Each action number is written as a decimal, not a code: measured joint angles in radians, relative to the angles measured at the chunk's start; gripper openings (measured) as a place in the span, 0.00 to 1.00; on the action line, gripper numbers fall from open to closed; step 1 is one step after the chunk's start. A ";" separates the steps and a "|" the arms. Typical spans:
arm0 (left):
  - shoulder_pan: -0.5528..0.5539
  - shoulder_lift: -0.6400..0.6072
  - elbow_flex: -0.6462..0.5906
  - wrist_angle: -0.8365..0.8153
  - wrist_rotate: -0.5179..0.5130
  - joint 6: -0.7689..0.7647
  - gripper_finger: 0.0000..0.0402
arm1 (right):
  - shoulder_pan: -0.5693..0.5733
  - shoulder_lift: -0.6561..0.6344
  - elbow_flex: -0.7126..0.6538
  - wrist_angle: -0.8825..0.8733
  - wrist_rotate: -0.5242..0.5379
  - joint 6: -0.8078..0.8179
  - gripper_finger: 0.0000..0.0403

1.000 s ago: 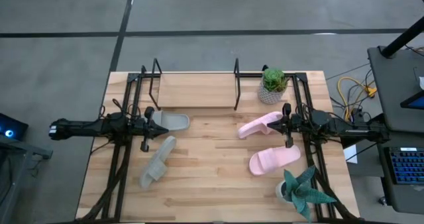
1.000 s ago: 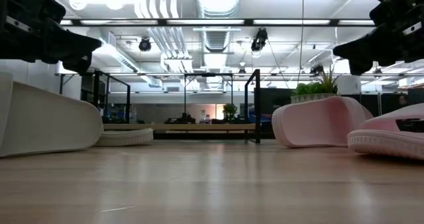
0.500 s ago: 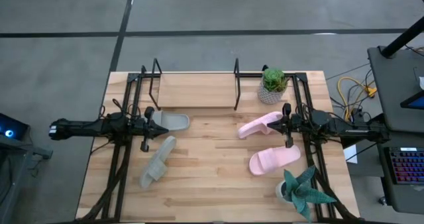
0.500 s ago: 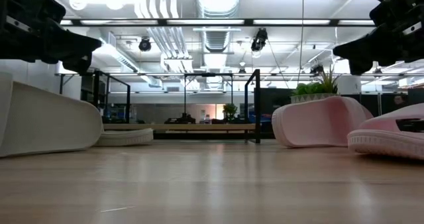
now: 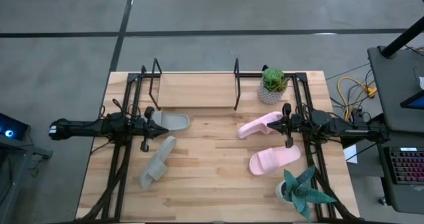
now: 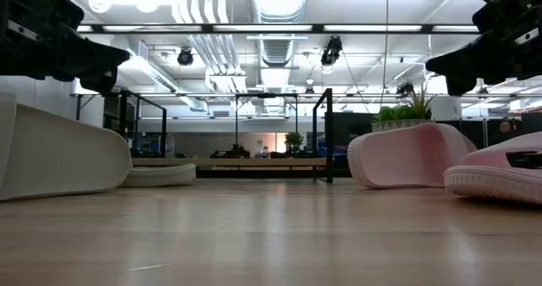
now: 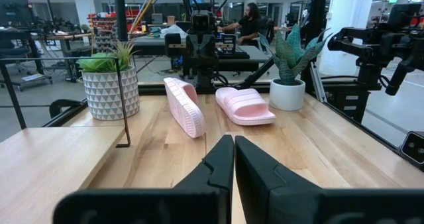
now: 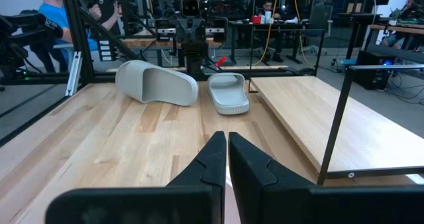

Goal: Pick and place slides into the shelf

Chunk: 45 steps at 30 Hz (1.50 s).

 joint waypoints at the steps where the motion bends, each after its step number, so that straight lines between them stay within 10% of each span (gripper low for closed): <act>1: 0.000 0.000 0.000 0.000 0.000 0.000 0.00 | 0.000 0.000 0.000 0.000 0.000 0.000 0.02; 45: 0.000 0.000 0.000 0.045 0.000 0.000 0.00 | 0.000 0.000 0.000 0.000 0.000 0.000 0.02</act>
